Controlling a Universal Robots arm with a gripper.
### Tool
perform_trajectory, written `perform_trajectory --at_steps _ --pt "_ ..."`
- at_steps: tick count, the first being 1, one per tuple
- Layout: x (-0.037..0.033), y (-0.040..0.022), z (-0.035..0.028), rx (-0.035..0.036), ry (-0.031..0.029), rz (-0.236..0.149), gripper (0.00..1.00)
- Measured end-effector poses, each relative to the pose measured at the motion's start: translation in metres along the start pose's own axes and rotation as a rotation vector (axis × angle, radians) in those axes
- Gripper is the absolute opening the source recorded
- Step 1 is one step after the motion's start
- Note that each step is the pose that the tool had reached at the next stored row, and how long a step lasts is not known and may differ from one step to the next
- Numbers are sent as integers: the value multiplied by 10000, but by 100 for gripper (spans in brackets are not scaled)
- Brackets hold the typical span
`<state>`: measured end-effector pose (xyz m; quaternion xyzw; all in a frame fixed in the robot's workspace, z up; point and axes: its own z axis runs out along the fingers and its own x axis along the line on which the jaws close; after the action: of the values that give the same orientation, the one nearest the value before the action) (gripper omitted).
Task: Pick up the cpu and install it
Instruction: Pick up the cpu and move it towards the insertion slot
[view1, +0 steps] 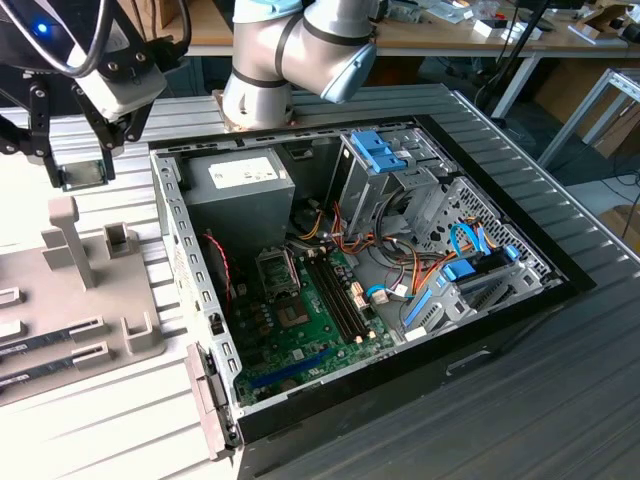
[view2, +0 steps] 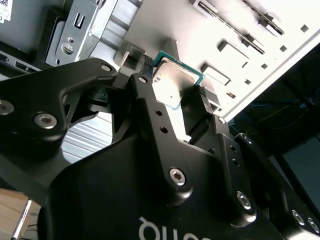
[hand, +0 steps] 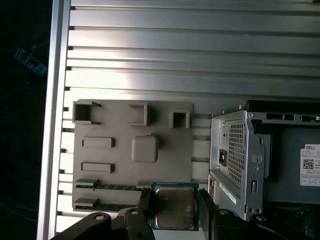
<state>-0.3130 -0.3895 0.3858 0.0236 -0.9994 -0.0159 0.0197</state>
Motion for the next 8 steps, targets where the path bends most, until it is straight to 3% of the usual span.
perform_trajectory --at_steps 8 --pt "-42 -2 8 0 0 1 47"
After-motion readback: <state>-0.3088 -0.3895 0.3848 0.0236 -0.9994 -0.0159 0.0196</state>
